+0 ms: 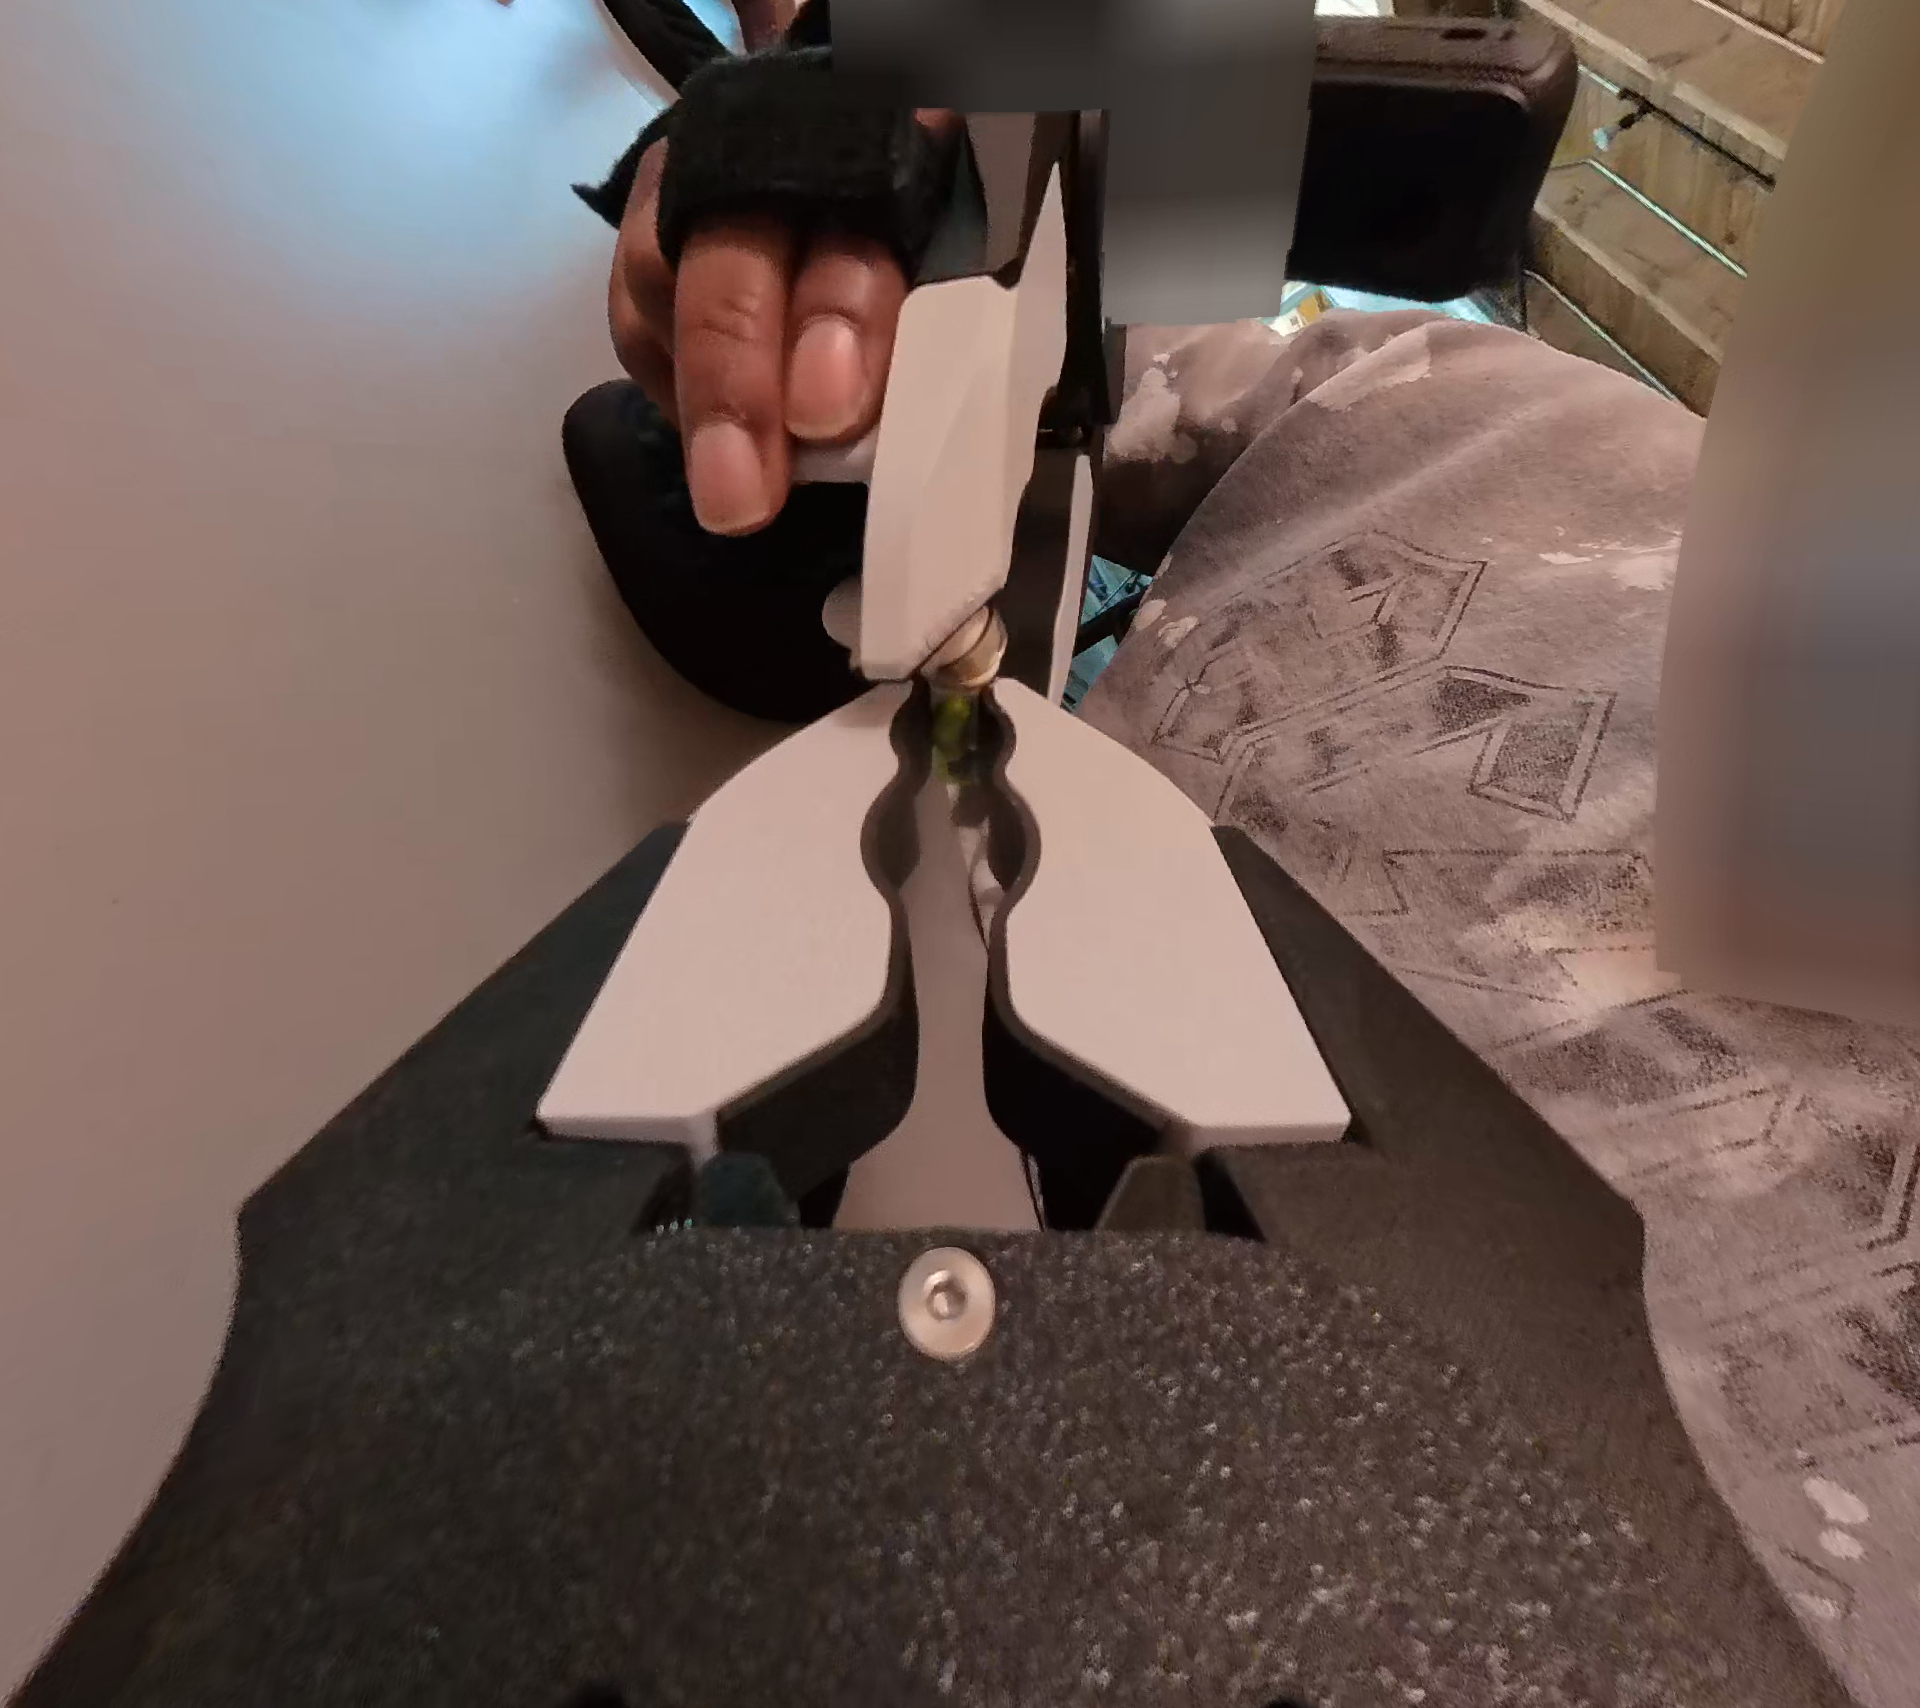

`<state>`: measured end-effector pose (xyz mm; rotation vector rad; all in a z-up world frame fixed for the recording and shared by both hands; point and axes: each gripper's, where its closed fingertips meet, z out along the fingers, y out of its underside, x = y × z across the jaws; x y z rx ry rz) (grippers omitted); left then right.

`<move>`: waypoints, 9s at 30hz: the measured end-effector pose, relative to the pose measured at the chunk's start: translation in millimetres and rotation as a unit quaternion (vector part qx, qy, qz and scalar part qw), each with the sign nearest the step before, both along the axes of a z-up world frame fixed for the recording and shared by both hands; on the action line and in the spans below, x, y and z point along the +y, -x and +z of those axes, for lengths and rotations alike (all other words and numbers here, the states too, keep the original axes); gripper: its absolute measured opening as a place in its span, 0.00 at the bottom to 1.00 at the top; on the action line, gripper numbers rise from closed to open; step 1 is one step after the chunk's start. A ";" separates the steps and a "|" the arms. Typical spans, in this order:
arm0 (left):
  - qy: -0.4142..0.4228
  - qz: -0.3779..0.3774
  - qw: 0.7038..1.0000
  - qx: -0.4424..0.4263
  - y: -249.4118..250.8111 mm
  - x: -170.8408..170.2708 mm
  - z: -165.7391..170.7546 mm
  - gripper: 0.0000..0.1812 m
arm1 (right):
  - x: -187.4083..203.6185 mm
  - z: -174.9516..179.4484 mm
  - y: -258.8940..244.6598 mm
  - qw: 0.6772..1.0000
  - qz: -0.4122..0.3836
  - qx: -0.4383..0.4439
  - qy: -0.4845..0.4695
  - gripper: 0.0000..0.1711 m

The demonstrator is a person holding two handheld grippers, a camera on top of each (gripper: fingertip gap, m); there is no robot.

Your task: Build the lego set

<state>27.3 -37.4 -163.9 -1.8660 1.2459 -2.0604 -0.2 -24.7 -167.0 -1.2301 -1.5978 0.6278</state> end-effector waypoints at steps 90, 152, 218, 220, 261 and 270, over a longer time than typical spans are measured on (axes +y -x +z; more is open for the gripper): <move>-0.181 0.012 0.981 0.071 -2.1 0.6 -30.9 0.04 | 5.1 -5.7 -11.4 0.926 0.042 0.093 0.363 0.08; -0.350 0.353 0.865 0.067 47.3 139.2 -6.1 0.00 | 224.7 29.6 -128.5 0.938 -0.221 0.173 0.205 0.05; -0.386 0.248 0.889 0.000 -109.6 285.2 -26.1 0.06 | 276.0 -25.3 -131.5 0.957 -0.099 0.124 0.242 0.05; -0.394 0.245 0.886 0.009 -109.1 285.4 -28.7 0.06 | 275.9 -27.6 -131.0 0.959 -0.101 0.116 0.239 0.05; -0.475 0.140 0.860 0.128 -124.9 311.3 -75.0 0.04 | 305.3 -81.0 -151.8 0.948 -0.232 -0.053 0.210 0.08; -0.477 0.140 0.857 0.136 -121.0 312.9 -77.2 0.05 | 304.5 -81.9 -154.5 0.947 -0.233 -0.054 0.215 0.08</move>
